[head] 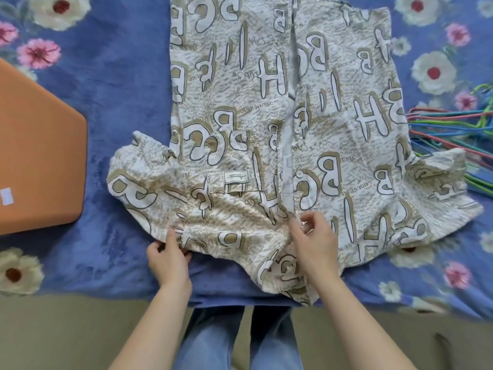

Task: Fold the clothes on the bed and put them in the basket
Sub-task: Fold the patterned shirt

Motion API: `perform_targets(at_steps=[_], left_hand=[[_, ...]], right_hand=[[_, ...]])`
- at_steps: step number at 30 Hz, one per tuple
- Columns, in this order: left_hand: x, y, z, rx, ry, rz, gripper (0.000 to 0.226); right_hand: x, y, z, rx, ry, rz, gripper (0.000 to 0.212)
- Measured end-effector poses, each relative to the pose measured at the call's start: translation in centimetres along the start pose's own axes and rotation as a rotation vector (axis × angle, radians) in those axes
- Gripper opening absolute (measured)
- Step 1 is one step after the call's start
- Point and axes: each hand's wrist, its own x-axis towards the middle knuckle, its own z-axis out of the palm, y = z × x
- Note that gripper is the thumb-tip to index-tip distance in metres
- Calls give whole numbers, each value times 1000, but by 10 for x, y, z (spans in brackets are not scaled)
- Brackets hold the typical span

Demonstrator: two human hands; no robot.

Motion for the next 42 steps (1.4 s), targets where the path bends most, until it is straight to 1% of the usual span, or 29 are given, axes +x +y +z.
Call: perform_targets(at_steps=[2,3,4,5,7,8,9,11,12,13,15,17,18,19,21,22,23,24,25,26,27,29,30,31,32,34,37,40,42], left_hand=[[-18,-8,5,21,-123,-77,45],[-32,-12,8,82,-207,-105,46],[-45,-20,12,164,-299,-136,49],[-58,-26,17,242,-388,-176,55],[-77,-38,28,337,-474,-264,77],[-81,-44,34,351,-482,-292,85],[-83,-46,39,334,-469,-303,87],[-84,-49,48,377,-445,-297,90],[-82,-52,51,454,-444,-282,90],[-84,-52,53,517,-451,-248,82],[-88,-49,52,611,-473,-177,53],[-90,-46,45,685,-507,-154,30],[-90,-46,40,737,-515,-147,22],[-91,-44,35,799,-520,-126,19],[-93,-38,27,1009,-539,-57,25],[-90,-34,25,1194,-575,2,29],[-92,-29,26,1412,-591,83,35],[-93,-22,27,1605,-569,208,42],[-94,-17,31,1702,-537,341,44],[-98,-12,37,1667,-531,470,42],[-103,-12,44,1545,-562,555,40],[-117,-16,60,1258,-681,656,30],[-121,-20,67,1237,-746,689,20],[-122,-24,74,1314,-786,731,19],[-120,-27,78,1439,-813,762,26],[-114,-33,83,1619,-793,785,30],[-111,-33,84,1619,-803,703,21],[-111,-24,81,1416,-998,435,15],[-112,-17,79,1421,-1104,304,17]], right_hand=[[-4,11,-15,45,197,-80,9],[-5,20,-22,29,235,-89,12],[-7,31,-28,-10,210,-72,21],[-10,41,-31,-74,126,-40,34],[-18,59,-33,-235,-107,-47,60],[-21,68,-31,-316,-200,-87,65],[-23,73,-27,-381,-264,-130,67],[-20,76,-20,-420,-303,-168,62],[-17,73,-20,-409,-287,-167,55],[-13,69,-20,-395,-267,-166,48],[-7,61,-23,-380,-283,-195,36],[-9,56,-25,-470,-426,-247,20],[-11,56,-26,-550,-522,-274,15],[-14,58,-26,-615,-607,-289,15],[-14,69,-27,-614,-694,-259,21],[-12,70,-29,-551,-697,-223,23],[-9,72,-34,-476,-675,-191,25],[-7,71,-37,-423,-642,-177,29],[-4,71,-40,-398,-613,-178,34],[-2,70,-43,-393,-595,-190,39],[0,69,-44,-400,-591,-209,42],[2,67,-40,-455,-625,-268,46],[1,66,-36,-505,-657,-307,46],[1,66,-32,-553,-683,-353,43],[0,66,-27,-585,-696,-391,36],[0,68,-22,-566,-685,-402,19],[0,78,-22,-421,-681,-284,13],[1,95,-26,-309,-694,-193,13],[3,105,-32,-266,-721,-176,14]])
